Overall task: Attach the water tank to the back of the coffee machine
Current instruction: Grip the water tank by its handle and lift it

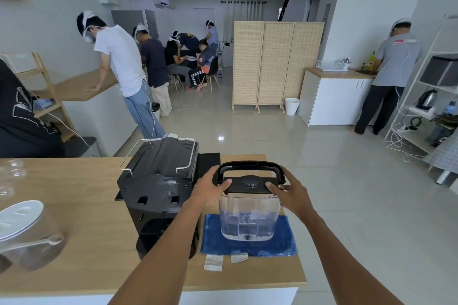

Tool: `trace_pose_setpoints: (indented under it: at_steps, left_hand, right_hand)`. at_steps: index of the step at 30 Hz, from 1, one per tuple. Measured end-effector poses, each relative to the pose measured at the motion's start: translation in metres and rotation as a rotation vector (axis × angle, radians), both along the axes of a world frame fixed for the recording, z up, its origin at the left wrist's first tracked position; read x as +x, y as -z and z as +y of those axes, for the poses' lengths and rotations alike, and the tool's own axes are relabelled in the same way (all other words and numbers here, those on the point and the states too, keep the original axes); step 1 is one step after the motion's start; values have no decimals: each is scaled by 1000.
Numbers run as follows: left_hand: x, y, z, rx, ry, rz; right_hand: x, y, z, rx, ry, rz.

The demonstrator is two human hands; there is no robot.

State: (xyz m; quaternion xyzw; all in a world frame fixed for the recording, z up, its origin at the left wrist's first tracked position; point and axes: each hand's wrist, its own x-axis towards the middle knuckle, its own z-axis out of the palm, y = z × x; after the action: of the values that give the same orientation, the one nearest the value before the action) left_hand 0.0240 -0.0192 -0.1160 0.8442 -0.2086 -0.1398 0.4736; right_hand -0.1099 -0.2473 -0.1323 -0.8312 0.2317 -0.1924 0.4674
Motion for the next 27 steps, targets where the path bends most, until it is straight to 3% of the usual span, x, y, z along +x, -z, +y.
trace_pose_setpoints:
  at_steps: [4, 12, 17, 22, 27]
  left_hand:
    - [2, 3, -1, 4, 7, -24]
    - [-1, 11, -6, -183, -13, -51]
    - [1, 14, -8, -173, -71, -116]
    - [-2, 14, 1, -206, 76, -7]
    - [-4, 12, 4, -204, 72, -47]
  right_hand:
    - [0, 1, -1, -4, 2, -7]
    - [-4, 4, 3, 25, -8, -54]
    - [-4, 4, 2, -30, 1, -115]
    - [-3, 2, 1, -54, 0, -127]
    - [-3, 2, 1, -70, 2, -125]
